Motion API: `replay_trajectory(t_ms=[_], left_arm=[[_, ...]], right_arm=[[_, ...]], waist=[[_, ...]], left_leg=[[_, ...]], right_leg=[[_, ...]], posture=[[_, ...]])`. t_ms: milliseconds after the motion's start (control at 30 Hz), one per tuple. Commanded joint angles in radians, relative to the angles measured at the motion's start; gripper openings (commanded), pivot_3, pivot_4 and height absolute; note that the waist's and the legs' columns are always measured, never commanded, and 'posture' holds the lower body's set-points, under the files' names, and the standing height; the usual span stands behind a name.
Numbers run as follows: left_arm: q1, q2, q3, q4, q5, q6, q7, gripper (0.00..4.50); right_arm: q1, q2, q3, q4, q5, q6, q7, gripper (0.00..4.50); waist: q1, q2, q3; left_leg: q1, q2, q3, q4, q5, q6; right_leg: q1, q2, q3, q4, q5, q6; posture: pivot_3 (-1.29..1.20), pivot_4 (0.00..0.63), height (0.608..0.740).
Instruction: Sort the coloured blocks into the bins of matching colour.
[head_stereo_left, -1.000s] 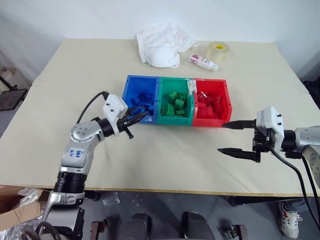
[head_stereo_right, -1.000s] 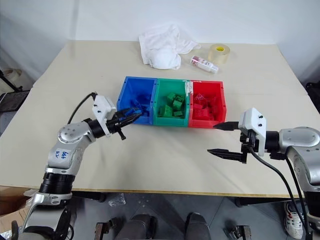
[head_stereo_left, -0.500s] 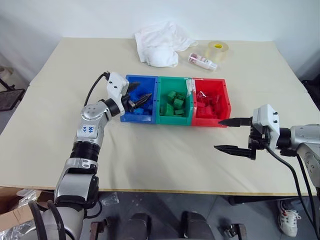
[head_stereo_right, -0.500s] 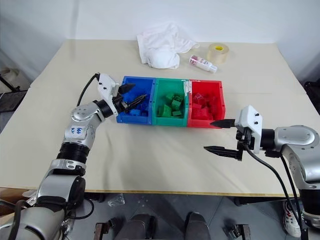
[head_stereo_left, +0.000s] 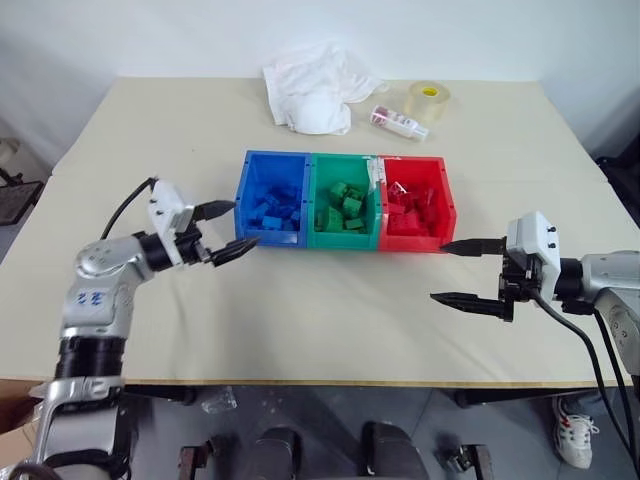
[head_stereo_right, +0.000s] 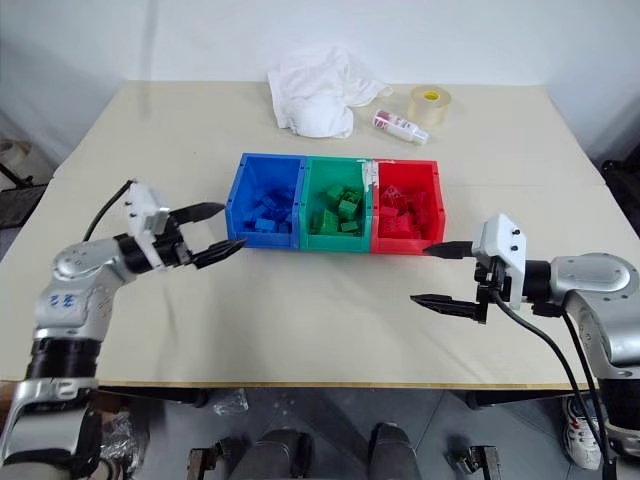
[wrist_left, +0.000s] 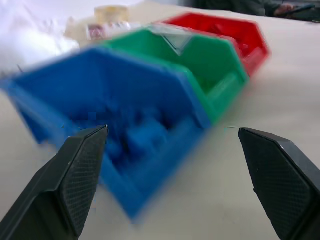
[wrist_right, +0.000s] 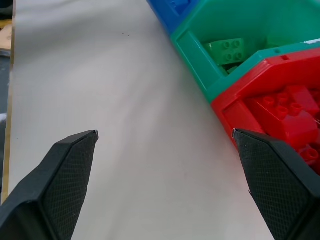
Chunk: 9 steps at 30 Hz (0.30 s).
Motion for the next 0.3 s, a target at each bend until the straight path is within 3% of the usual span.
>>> replay_trajectory(t_ms=[33,300], left_arm=[[0.08,0.053,0.072,-0.047,-0.035,-0.034,-0.058,4.44],[0.131,0.062,0.116,-0.037,-0.033,-0.089,-0.059,4.44]], right_arm=[[0.001,-0.019,-0.028,0.027,-0.006,-0.032,0.022,4.5],[-0.029,-0.009,-0.017,0.083,-0.027,-0.053,0.035,4.5]], waist=[[0.001,0.0,0.0],[0.01,0.0,0.0]], left_leg=[[0.0,0.0,0.0,0.0,0.0,0.0],[0.0,0.0,0.0,0.0,0.0,0.0]], right_leg=[[0.0,0.0,0.0,0.0,0.0,0.0],[0.001,0.0,0.0,-0.001,0.0,0.0]], posture=[[0.0,0.15,0.74],[0.0,0.15,0.74]])
